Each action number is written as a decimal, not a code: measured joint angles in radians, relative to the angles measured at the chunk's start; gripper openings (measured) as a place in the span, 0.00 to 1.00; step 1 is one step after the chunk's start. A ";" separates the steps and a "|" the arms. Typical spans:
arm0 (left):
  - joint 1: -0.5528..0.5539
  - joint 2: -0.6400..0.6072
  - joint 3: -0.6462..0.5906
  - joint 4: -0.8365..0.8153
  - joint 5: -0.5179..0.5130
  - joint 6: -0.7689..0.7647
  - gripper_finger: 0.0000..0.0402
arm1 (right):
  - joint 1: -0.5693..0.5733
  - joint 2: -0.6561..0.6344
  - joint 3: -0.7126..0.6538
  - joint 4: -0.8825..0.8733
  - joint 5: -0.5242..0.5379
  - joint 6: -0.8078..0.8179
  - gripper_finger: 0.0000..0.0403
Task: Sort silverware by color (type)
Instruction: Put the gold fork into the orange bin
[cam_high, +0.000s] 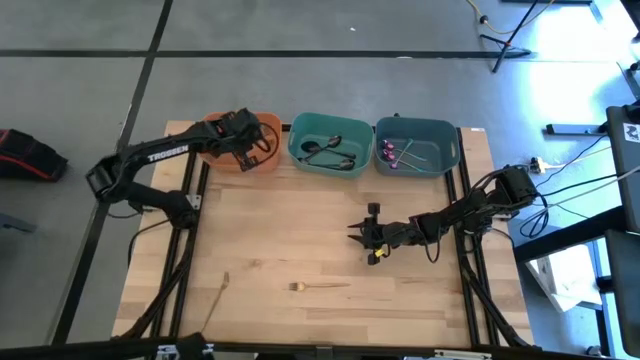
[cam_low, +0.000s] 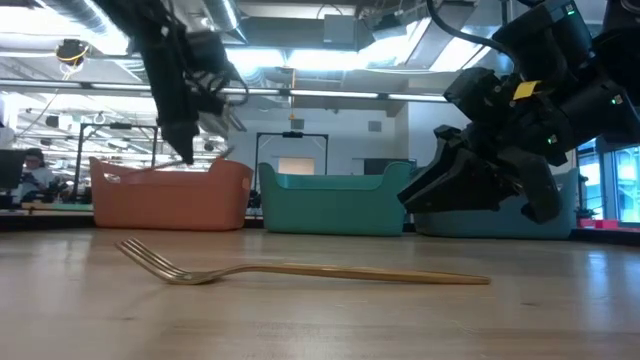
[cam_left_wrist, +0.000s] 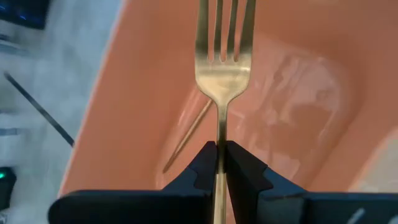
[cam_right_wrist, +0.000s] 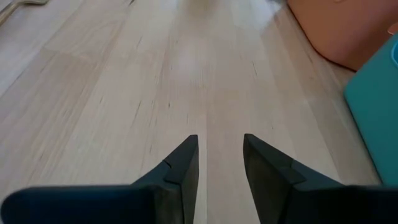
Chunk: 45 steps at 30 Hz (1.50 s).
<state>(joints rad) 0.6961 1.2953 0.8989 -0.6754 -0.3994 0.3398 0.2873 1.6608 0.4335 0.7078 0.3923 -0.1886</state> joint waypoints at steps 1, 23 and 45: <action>0.011 0.017 0.000 0.000 0.004 0.010 0.05 | 0.000 0.000 0.000 -0.001 0.000 0.000 0.29; 0.015 0.064 0.000 0.001 -0.022 -0.021 0.24 | 0.000 0.000 0.000 -0.002 -0.002 0.000 0.29; -0.521 -0.163 0.000 0.089 0.324 -0.310 0.24 | 0.000 0.000 0.000 -0.002 -0.004 0.000 0.29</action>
<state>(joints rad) 0.1746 1.1327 0.8993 -0.5863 -0.0753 0.0301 0.2873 1.6608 0.4337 0.7056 0.3885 -0.1890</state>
